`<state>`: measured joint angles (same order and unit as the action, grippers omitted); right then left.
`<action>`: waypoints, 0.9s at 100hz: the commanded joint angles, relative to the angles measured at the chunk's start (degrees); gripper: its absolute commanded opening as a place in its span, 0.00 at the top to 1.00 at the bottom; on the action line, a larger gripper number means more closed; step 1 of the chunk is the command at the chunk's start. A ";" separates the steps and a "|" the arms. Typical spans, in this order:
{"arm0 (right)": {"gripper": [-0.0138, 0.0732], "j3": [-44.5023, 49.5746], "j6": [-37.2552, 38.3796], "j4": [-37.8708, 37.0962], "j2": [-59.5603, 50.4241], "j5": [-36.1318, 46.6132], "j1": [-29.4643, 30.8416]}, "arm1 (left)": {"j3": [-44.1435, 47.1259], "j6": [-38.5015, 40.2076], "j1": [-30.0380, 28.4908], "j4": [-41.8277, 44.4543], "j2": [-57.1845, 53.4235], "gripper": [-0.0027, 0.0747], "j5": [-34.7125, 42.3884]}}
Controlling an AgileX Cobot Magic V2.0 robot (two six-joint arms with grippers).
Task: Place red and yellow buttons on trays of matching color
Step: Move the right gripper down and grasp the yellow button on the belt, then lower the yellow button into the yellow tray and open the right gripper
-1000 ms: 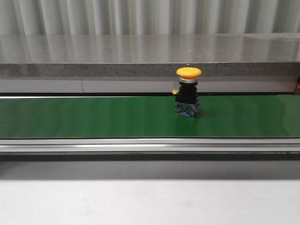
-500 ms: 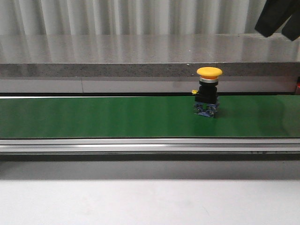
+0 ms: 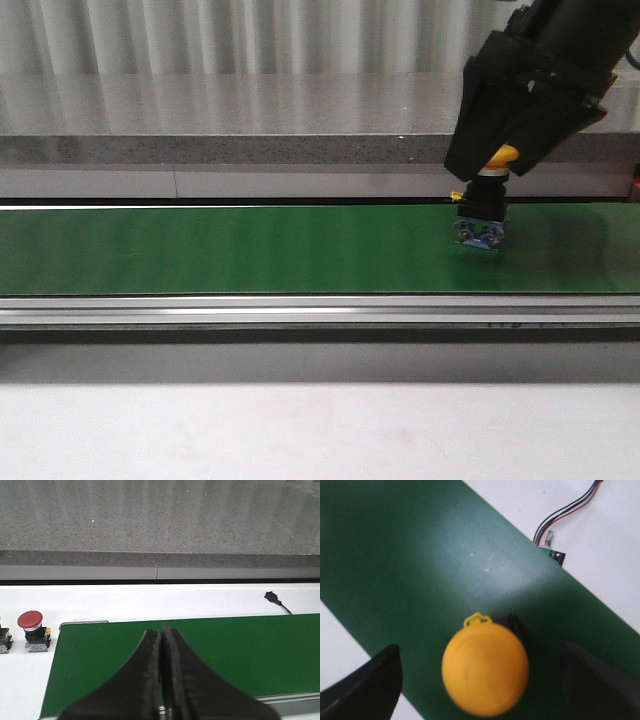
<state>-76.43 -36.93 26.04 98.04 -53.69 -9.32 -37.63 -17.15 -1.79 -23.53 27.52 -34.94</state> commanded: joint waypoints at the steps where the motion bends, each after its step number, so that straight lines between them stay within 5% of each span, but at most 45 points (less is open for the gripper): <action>1: 0.15 -1.46 0.59 1.31 -1.47 3.52 -0.08 | -1.50 0.01 0.46 -1.40 0.18 0.99 4.07; 33: 0.76 -1.46 2.75 -1.48 -1.20 -0.65 -0.03 | -1.50 0.01 0.46 -1.40 0.18 0.99 4.07; 61: 0.76 -1.46 9.19 -5.18 -9.24 -0.12 1.57 | -1.50 0.01 0.46 -1.40 0.18 0.99 4.07; 90: 0.76 -0.02 14.39 -5.72 -17.33 -1.95 11.22 | -1.50 0.01 0.46 -1.40 0.18 0.99 4.07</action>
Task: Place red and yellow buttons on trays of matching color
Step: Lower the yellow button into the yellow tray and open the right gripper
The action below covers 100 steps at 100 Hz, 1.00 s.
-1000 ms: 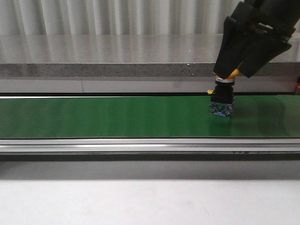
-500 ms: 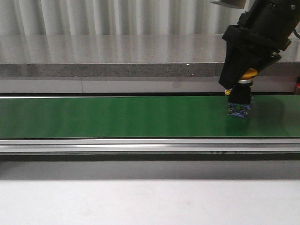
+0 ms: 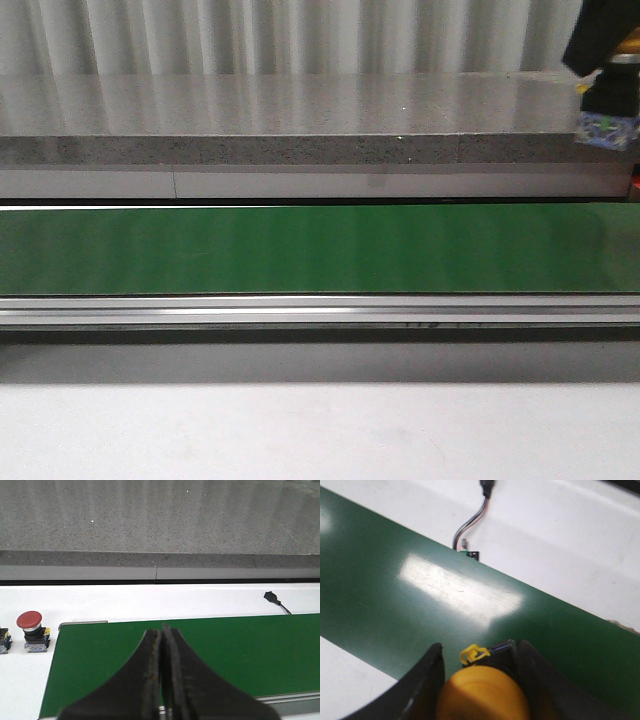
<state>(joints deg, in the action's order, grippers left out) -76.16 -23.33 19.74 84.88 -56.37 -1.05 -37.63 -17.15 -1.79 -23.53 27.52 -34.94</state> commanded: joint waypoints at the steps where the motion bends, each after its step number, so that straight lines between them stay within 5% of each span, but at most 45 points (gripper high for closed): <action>1: 0.76 -0.11 0.93 0.58 -4.55 0.72 3.26 | -1.50 0.01 0.46 -1.40 0.18 0.99 4.07; 65: 0.76 24.33 9.52 0.58 -22.82 6.38 30.97 | -1.50 0.01 0.46 -1.40 0.18 0.99 4.07; 100: 0.76 33.01 12.58 -1.54 -22.76 15.35 34.47 | -1.50 0.01 0.46 -1.40 0.18 0.99 4.07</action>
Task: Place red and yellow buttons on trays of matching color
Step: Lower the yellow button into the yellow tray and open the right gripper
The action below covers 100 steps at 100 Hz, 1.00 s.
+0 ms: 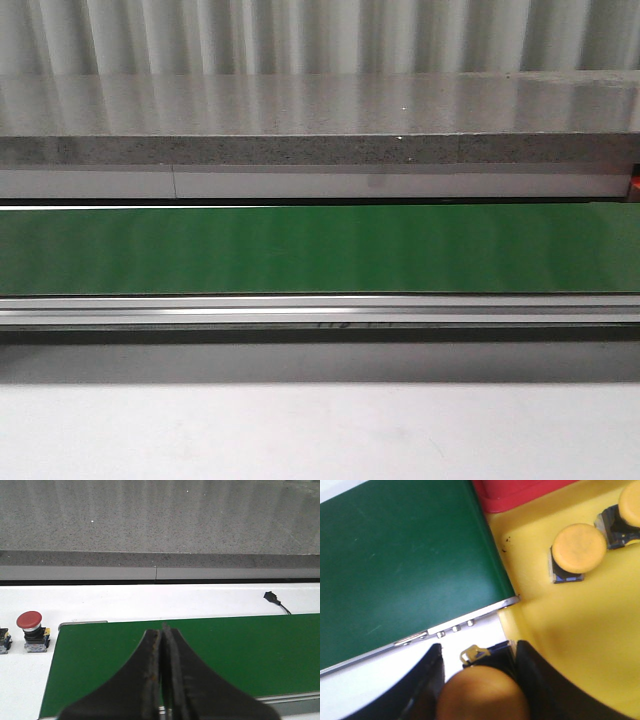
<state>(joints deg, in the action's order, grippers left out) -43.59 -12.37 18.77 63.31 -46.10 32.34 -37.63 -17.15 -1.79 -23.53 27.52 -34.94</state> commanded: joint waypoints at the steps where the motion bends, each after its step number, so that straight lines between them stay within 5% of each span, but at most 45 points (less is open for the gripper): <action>1: 0.76 0.78 1.81 -0.88 -1.18 5.24 1.24 | -1.50 0.01 0.46 -1.40 0.18 0.99 4.07; 33: 0.76 3.57 7.21 -1.50 -1.06 8.44 12.95 | -1.50 0.01 0.46 -1.40 0.18 0.99 4.07; 100: 0.76 4.63 10.13 -1.11 13.44 18.14 13.31 | -1.50 0.01 0.46 -1.40 0.18 0.99 4.07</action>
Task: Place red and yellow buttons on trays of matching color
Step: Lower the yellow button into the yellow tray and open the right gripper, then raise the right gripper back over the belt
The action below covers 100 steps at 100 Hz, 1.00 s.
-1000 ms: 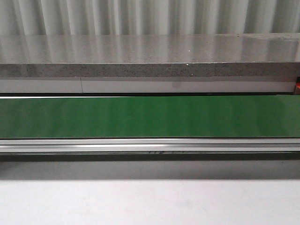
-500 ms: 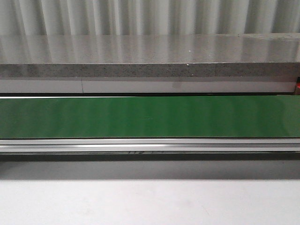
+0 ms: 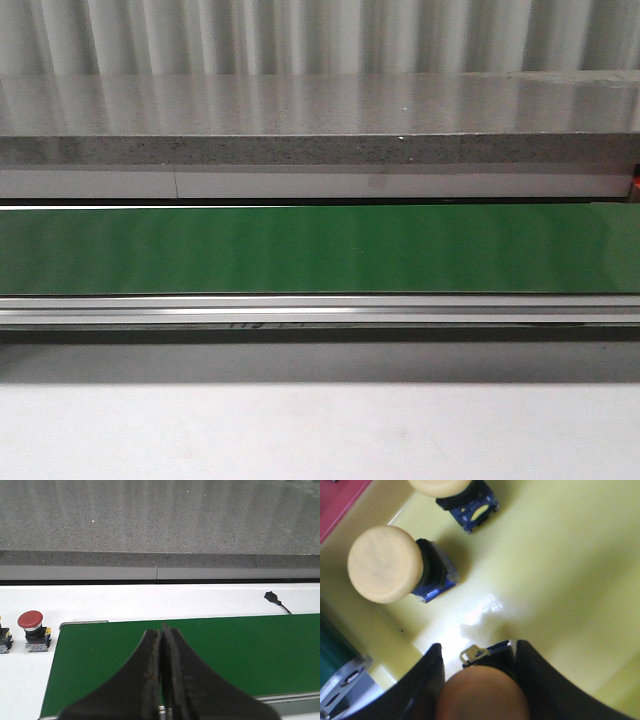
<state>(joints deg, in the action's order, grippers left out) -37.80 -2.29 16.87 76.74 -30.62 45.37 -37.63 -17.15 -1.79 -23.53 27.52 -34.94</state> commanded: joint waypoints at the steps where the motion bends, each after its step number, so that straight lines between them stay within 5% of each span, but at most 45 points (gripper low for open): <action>1: 0.76 -1.16 0.05 0.78 0.11 2.67 0.28 | -1.50 0.01 0.46 -1.40 0.18 0.99 4.07; 14: 0.68 -1.16 0.05 0.78 1.72 1.90 0.28 | -1.50 0.01 0.46 -1.40 0.18 0.99 4.07; 31: 0.29 -1.16 0.05 1.17 1.91 0.29 0.28 | -1.50 0.01 0.46 -1.40 0.18 0.99 4.07; 41: 0.16 -1.29 0.05 1.62 1.27 -0.10 0.28 | -1.50 0.01 0.46 -1.40 0.18 0.99 4.07; 65: 0.16 -5.17 -0.78 1.62 -5.43 -5.76 -1.23 | -1.50 0.01 0.46 -1.40 0.18 0.99 4.07; 100: 0.16 -7.78 -5.56 1.62 -16.16 -6.86 -16.14 | -1.50 0.01 0.46 -1.40 0.18 0.99 4.07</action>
<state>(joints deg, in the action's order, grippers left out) -43.68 -6.08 17.81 64.23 -39.40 31.98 -37.63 -17.15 -1.79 -23.53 27.52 -34.94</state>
